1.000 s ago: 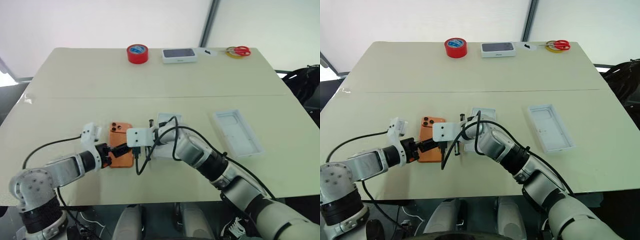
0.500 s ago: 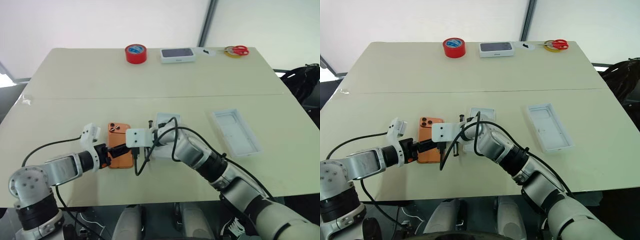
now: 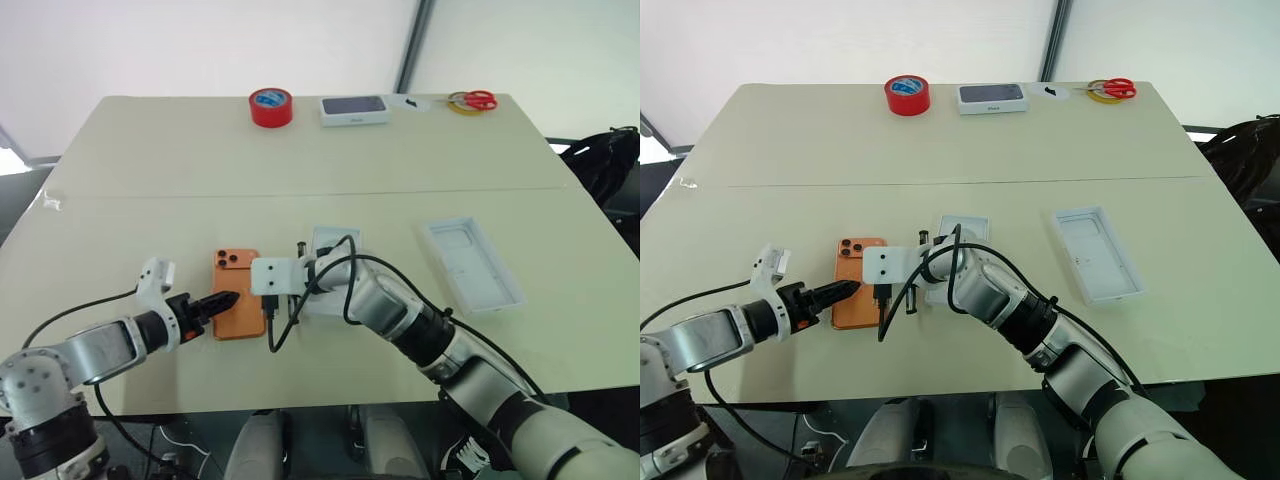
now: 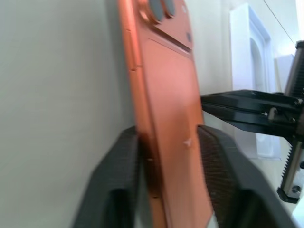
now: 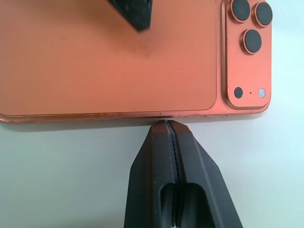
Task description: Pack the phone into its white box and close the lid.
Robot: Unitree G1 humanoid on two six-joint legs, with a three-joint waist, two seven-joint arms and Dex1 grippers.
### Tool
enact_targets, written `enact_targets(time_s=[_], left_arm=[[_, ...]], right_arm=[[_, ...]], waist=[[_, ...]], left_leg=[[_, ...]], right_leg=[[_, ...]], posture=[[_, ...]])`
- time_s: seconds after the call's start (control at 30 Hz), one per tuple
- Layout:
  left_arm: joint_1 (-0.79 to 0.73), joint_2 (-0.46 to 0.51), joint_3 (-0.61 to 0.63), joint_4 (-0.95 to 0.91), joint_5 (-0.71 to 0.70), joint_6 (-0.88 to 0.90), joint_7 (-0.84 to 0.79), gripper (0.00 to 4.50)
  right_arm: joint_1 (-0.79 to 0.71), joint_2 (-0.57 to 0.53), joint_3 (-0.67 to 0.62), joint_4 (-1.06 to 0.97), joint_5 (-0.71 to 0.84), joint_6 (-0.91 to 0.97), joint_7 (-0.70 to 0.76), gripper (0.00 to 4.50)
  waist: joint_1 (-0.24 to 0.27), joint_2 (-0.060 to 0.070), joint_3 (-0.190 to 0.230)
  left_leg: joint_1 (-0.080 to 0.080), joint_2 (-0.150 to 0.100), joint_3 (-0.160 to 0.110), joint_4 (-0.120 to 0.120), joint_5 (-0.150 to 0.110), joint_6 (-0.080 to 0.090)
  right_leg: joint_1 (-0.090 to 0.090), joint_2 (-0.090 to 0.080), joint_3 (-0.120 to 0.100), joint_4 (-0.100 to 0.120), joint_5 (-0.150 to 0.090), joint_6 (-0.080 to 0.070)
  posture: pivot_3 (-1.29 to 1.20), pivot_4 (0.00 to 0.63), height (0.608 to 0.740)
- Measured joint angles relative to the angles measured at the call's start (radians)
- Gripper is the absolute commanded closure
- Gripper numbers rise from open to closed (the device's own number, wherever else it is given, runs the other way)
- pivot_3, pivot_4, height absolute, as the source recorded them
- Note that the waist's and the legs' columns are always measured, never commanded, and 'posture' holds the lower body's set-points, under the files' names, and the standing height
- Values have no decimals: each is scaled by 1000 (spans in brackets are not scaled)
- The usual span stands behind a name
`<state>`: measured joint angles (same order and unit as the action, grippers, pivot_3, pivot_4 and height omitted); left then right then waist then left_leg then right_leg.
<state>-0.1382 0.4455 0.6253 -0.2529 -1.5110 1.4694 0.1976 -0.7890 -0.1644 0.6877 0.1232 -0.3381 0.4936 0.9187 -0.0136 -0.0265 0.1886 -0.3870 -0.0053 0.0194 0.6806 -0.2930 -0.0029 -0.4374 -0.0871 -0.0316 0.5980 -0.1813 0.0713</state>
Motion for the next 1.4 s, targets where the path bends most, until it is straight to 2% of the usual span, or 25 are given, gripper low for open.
enact_targets(time_s=[0.03,0.07,0.3,0.47,0.6,0.73,0.9,1.1,1.4], left_arm=[[2,8,-9,-3,-50,-30,3,4415],[5,16,-18,-7,-78,-50,11,4467],[88,100,-126,18,-299,-252,152,4467],[56,76,-230,-3,-402,-440,253,4467],[-21,21,-306,-54,-427,-525,265,4467],[-113,-10,-442,-59,-418,-565,279,4467],[-181,-87,-580,49,-294,-577,268,4467],[-246,-143,-622,151,-175,-576,214,4467],[-308,-190,-636,237,-99,-496,147,4467]], right_arm=[[0,-3,-1,1,-2,-1,-2,4500],[0,-4,-2,1,-1,-1,-4,4500],[-12,-22,-122,-51,83,70,20,4500],[7,-170,-274,-282,231,128,123,4500],[68,-291,-397,-347,328,127,169,4500],[166,-408,-529,-350,396,119,164,4500],[321,-495,-656,-312,443,77,138,4500],[424,-525,-712,-324,517,74,123,4500],[465,-558,-721,-340,543,78,71,4500]], waist=[[2,0,0],[1,0,-1],[2,0,0],[18,0,1],[28,0,1],[27,0,1],[24,0,1],[26,0,1],[27,-1,1]], left_leg=[[0,0,0,0,0,0],[0,0,0,0,0,0],[-4,0,0,-1,0,0],[-5,-1,1,0,0,0],[-5,-2,1,0,0,0],[-4,-2,2,1,0,1],[-4,-3,3,1,0,2],[-4,0,3,1,0,2],[-4,0,2,2,0,2]], right_leg=[[0,-1,0,0,0,0],[0,-1,0,0,0,0],[-4,-1,0,0,0,-1],[-4,-3,0,-2,0,-1],[-2,-2,-1,-4,0,-2],[-1,-2,0,-4,0,-2],[0,1,1,-5,0,-1],[-1,4,1,-5,0,-1],[-1,4,2,-5,0,-1]], posture=[[0,150,732],[0,150,732],[0,150,732],[0,150,732],[0,150,732],[0,150,732],[0,150,732],[0,150,732],[0,150,732]])
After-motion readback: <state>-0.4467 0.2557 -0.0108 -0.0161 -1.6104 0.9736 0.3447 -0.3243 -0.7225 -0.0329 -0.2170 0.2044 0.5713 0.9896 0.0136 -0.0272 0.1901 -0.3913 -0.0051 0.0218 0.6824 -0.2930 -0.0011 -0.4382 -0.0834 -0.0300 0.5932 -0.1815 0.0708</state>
